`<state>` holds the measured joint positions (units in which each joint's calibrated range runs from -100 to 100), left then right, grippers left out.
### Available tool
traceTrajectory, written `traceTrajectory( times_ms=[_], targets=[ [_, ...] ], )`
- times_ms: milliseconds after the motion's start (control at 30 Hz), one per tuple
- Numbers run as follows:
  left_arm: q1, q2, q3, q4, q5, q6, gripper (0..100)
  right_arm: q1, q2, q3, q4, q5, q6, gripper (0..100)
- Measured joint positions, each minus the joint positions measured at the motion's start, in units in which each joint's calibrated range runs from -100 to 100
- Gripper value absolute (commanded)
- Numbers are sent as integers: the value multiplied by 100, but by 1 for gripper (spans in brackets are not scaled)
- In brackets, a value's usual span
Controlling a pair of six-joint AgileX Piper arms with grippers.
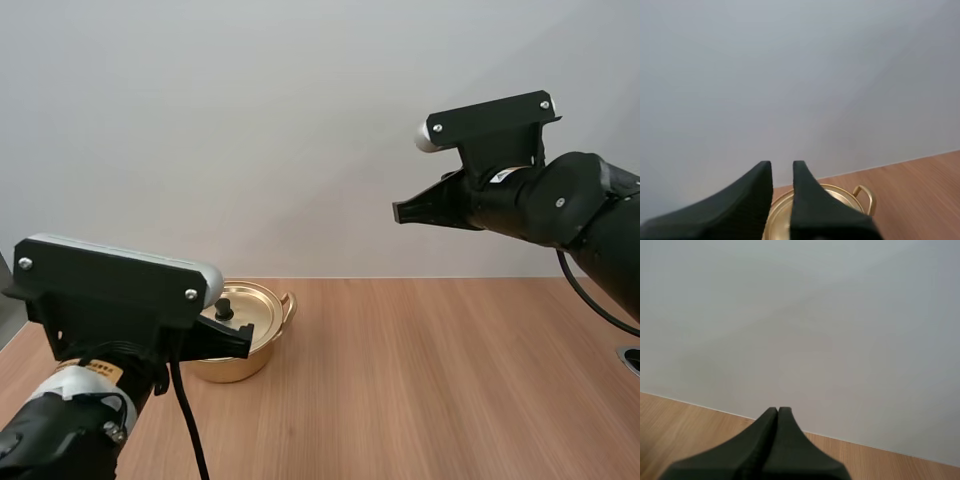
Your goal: Open the pot, put the car inside, and close it
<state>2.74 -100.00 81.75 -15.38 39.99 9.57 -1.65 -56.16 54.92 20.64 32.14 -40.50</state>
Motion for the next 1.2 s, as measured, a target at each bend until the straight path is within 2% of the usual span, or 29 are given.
traceTrajectory(
  times_ms=[333,533,667,867,1067,1200],
  targets=[
    [-319,0,80,1715,408,-1490,3,0,-216,0,0,1013,0,0],
    [-395,0,334,2579,513,-2391,3,-90,-216,0,0,1262,0,0],
    [-411,0,692,2670,430,-2777,3,-235,-245,0,111,1288,0,0],
    [-422,0,724,2670,133,-2808,3,-250,-332,0,121,1324,0,0],
    [-652,0,724,2670,133,-2799,3,-250,-332,0,84,1343,0,0],
    [-676,0,724,2670,133,-2778,3,-250,-332,0,3,1343,0,0]
  ],
)
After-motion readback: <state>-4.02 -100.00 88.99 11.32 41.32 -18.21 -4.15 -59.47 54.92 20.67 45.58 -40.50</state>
